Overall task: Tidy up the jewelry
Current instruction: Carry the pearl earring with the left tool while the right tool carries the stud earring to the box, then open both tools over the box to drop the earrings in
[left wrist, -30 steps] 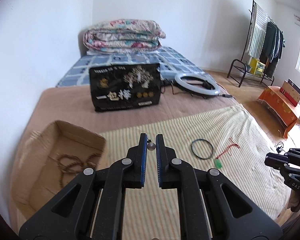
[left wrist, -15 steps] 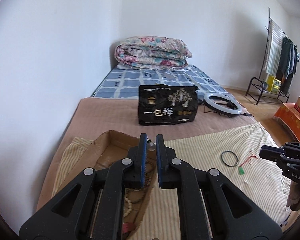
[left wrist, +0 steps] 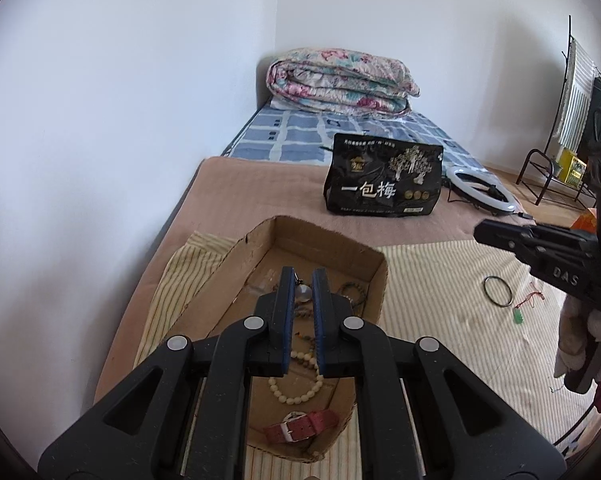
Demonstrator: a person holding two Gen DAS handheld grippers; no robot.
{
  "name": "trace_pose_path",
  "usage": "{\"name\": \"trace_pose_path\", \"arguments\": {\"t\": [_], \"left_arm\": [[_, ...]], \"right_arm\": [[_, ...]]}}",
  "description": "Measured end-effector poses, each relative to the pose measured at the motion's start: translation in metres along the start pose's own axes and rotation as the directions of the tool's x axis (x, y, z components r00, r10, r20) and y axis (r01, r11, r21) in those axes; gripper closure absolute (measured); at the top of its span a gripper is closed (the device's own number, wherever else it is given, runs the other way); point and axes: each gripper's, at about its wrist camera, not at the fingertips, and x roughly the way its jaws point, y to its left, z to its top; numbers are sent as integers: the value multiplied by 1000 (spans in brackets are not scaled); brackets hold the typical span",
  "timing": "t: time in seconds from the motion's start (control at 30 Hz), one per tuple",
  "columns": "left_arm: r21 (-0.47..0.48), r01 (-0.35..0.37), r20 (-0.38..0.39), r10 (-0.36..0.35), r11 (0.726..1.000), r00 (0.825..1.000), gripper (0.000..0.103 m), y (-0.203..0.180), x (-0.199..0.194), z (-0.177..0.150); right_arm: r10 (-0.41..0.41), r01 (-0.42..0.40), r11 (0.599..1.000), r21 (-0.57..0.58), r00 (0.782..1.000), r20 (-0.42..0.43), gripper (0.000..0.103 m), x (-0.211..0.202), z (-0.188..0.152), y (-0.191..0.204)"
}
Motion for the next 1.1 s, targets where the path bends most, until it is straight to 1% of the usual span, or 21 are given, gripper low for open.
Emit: {"name": "trace_pose_path", "arguments": {"t": [0.17, 0.37, 0.63, 0.9, 0.93, 1.0, 1.03, 1.07, 1.1], "left_arm": [[-13, -4, -35, 3, 1000, 999, 96, 8, 12, -9], [-27, -14, -53, 12, 1000, 999, 96, 20, 21, -16], [-33, -23, -73, 20, 999, 997, 96, 29, 31, -24], [-38, -24, -87, 20, 999, 996, 96, 35, 39, -28], [-38, -23, -89, 19, 999, 996, 96, 35, 40, -28], [-41, -21, -86, 18, 999, 996, 96, 36, 41, -28], [-42, -22, -87, 18, 999, 996, 96, 36, 42, -28], [-41, -27, -88, 23, 999, 996, 96, 36, 43, -28], [-39, -30, -90, 26, 999, 996, 93, 36, 44, -28]], "right_arm": [[23, -23, 1000, -3, 1000, -15, 97, 29, 3, 13], [47, -48, 999, -15, 998, -45, 97, 57, 5, 28], [62, -65, 997, -29, 995, -80, 97, 85, 3, 44], [66, -68, 997, -21, 992, -103, 96, 104, 3, 47], [66, -69, 997, -18, 992, -104, 94, 104, 2, 47], [55, -56, 998, -12, 994, -98, 76, 105, 2, 47], [41, -42, 999, -9, 995, -88, 64, 104, 2, 46], [36, -36, 999, -5, 996, -82, 58, 103, 3, 45], [35, -35, 999, 3, 996, -76, 56, 102, 3, 44]]}}
